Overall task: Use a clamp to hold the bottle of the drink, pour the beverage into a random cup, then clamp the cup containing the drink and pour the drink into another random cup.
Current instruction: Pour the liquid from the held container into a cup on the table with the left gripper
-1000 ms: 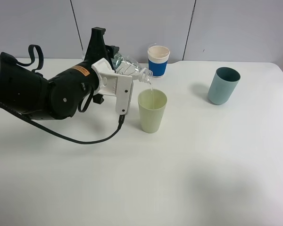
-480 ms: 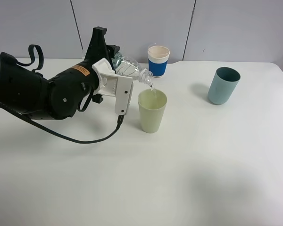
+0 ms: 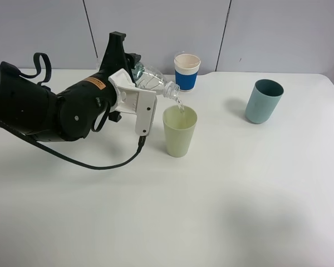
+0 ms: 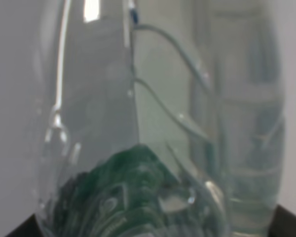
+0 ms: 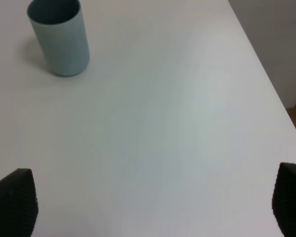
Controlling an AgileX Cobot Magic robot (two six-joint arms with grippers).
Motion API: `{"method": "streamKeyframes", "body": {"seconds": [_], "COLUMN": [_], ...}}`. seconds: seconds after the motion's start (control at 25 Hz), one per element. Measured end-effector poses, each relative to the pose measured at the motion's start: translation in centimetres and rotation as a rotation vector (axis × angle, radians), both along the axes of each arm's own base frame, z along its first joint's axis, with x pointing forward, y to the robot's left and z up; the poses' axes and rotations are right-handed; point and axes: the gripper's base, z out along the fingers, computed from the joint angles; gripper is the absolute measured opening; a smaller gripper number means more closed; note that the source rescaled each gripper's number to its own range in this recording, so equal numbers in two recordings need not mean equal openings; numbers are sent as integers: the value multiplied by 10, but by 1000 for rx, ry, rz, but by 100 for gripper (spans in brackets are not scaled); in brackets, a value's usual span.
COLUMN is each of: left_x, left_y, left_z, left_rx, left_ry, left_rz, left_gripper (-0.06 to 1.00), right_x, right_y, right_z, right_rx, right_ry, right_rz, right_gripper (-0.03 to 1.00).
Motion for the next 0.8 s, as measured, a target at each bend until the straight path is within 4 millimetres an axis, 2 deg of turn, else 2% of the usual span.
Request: {"method": "streamKeyframes", "body": {"seconds": [0.8], "left_x": [1], "left_y": [3], "left_z": [-1], "left_rx": [4], "left_ry": [9], "left_rz": [29], "left_gripper": [8], "right_x": [0], "right_y": [0], "right_z": [0], "right_rx": [0], "right_ry": [0], "right_rz": [0], "right_gripper": [100]}}
